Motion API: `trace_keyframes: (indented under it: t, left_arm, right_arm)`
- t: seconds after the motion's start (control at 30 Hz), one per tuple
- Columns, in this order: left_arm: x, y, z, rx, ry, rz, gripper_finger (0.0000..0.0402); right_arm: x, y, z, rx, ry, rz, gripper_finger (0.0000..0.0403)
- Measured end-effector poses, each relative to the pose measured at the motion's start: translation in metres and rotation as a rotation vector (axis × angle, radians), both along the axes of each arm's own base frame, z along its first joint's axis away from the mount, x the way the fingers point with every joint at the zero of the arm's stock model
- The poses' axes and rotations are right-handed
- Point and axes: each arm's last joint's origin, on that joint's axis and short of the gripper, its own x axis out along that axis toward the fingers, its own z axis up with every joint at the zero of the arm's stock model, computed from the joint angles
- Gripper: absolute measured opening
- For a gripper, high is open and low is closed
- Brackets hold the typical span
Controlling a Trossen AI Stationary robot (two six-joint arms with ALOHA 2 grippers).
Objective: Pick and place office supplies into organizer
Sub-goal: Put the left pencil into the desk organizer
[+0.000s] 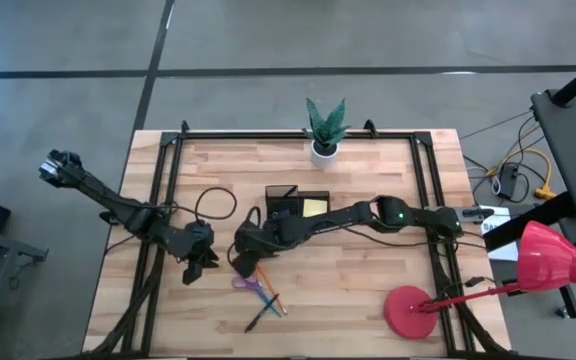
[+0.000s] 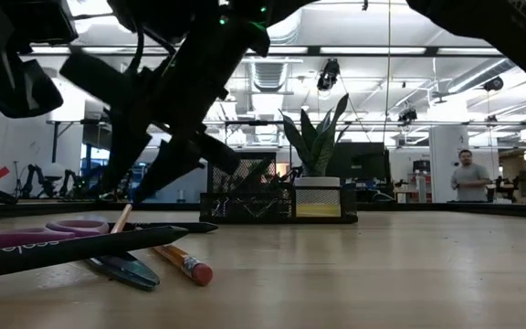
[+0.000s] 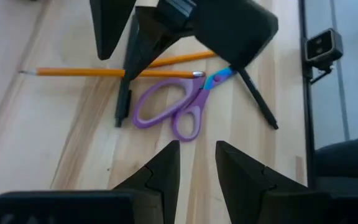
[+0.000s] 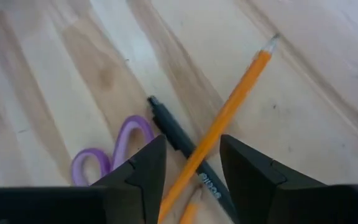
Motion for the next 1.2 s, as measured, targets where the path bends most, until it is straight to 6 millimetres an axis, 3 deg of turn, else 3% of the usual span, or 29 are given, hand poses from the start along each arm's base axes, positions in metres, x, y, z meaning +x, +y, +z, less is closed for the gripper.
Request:
trace_keyframes:
  t: [0.4, 0.47, 0.53, 0.7, 0.8, 0.87, 0.93, 1.03, 1.13, 1.2]
  left_arm:
    - [0.001, 0.000, -0.003, 0.014, 0.006, 0.050, 0.0088]
    - [0.001, 0.000, -0.003, 0.008, 0.008, 0.057, 0.0088]
    - [0.001, 0.000, -0.003, 0.008, 0.008, 0.057, 0.0088]
    - [0.000, -0.001, -0.003, 0.011, 0.007, 0.044, 0.0088]
    - [-0.001, -0.003, -0.003, 0.006, 0.006, 0.034, 0.0088]
    - [-0.002, -0.005, -0.003, -0.008, 0.011, 0.044, 0.0088]
    - [-0.002, -0.006, -0.003, -0.016, 0.011, 0.064, 0.0088]
    - [-0.004, -0.008, -0.003, -0.012, 0.009, 0.087, 0.0088]
    - [-0.006, -0.010, -0.003, -0.019, 0.006, 0.100, 0.0088]
    - [-0.007, -0.010, -0.003, -0.032, 0.013, 0.118, 0.0088]
  right_arm:
    - [-0.002, -0.002, 0.004, 0.005, 0.011, -0.097, 0.0120]
    - [-0.003, 0.005, 0.006, -0.008, 0.024, 0.058, 0.0119]
    - [-0.009, 0.017, 0.010, -0.135, 0.053, 0.337, 0.0119]
    - [-0.024, 0.039, 0.016, -0.688, 0.182, 1.098, 0.0118]
    - [-0.022, 0.037, 0.014, -0.949, 0.256, 1.267, 0.0118]
    - [-0.018, 0.035, 0.016, -0.996, 0.241, 1.225, 0.0118]
    - [-0.015, 0.032, 0.021, -0.920, 0.203, 1.051, 0.0118]
    - [-0.016, 0.020, 0.028, -0.682, 0.181, 0.666, 0.0118]
    - [-0.015, 0.003, 0.032, -0.444, 0.164, 0.409, 0.0118]
    - [-0.012, -0.007, 0.031, -0.185, 0.132, 0.214, 0.0118]
